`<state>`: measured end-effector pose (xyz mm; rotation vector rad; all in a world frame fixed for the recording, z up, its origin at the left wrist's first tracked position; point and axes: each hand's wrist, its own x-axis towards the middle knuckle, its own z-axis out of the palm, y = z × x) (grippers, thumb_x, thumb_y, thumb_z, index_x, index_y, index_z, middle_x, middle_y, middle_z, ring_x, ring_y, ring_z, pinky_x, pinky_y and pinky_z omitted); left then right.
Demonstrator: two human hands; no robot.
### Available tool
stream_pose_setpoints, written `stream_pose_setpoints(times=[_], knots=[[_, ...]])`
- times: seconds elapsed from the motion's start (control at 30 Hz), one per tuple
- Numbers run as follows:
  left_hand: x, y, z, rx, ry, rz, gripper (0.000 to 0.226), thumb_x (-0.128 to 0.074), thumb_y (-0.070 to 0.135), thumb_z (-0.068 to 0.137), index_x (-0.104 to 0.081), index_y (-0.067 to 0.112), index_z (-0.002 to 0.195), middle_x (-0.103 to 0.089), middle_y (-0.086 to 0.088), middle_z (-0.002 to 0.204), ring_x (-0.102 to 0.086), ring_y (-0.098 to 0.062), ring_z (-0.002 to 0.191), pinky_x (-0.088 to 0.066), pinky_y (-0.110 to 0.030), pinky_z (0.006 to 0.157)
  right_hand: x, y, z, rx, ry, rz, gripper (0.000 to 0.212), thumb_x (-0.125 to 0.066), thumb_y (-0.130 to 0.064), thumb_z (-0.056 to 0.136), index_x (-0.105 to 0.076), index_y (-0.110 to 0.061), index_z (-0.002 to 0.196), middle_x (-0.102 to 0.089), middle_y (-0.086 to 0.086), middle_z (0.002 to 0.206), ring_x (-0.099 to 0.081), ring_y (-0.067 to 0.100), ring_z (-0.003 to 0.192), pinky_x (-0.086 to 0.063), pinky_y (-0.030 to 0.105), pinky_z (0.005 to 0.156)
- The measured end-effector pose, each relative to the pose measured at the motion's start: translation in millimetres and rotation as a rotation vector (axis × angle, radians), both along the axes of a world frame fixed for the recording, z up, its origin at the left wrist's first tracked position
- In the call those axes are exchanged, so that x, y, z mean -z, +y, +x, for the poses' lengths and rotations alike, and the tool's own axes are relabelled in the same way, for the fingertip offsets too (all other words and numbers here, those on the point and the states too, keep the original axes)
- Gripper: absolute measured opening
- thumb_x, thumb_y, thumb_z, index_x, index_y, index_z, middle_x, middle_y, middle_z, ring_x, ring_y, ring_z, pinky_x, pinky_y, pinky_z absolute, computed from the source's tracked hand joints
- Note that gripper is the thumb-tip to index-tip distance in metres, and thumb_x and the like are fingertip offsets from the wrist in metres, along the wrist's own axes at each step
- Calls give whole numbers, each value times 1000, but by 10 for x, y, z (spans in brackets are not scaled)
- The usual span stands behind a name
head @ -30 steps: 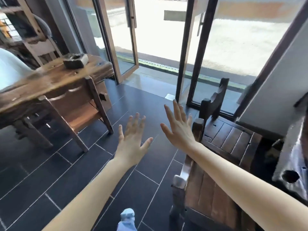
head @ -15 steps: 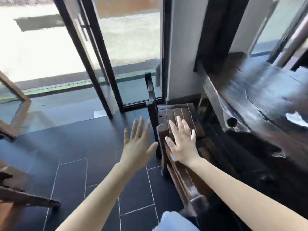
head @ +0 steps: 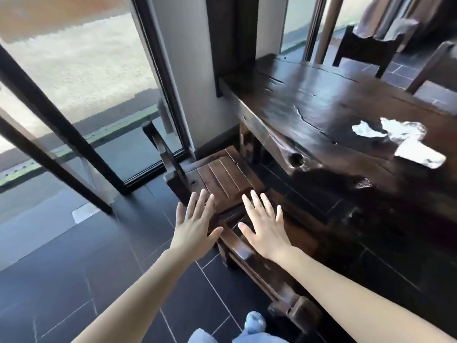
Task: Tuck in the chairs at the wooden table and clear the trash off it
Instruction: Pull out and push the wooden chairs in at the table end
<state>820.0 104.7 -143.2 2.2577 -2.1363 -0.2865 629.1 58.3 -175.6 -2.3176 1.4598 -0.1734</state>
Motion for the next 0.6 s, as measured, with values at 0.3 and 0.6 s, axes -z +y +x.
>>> stream_pose_setpoints(times=[0.3,0.6], knots=[[444,-346,-357,439,20,148,80,-35,57,89,12,25,146,23,6,153,28,-14,136,15,-47,113,351,598,-503,406,157,153,70,-22,-58,91,8,-32,148,15,-5,159,17,19,145,4,59,114],[780,-705,250,589,-19,123,82,-47,49,88,-3,13,147,9,-1,157,14,-17,143,4,-49,116,661,1431,-526,805,298,339,87,-55,-43,90,3,-20,150,8,-3,160,8,21,146,-12,63,112]])
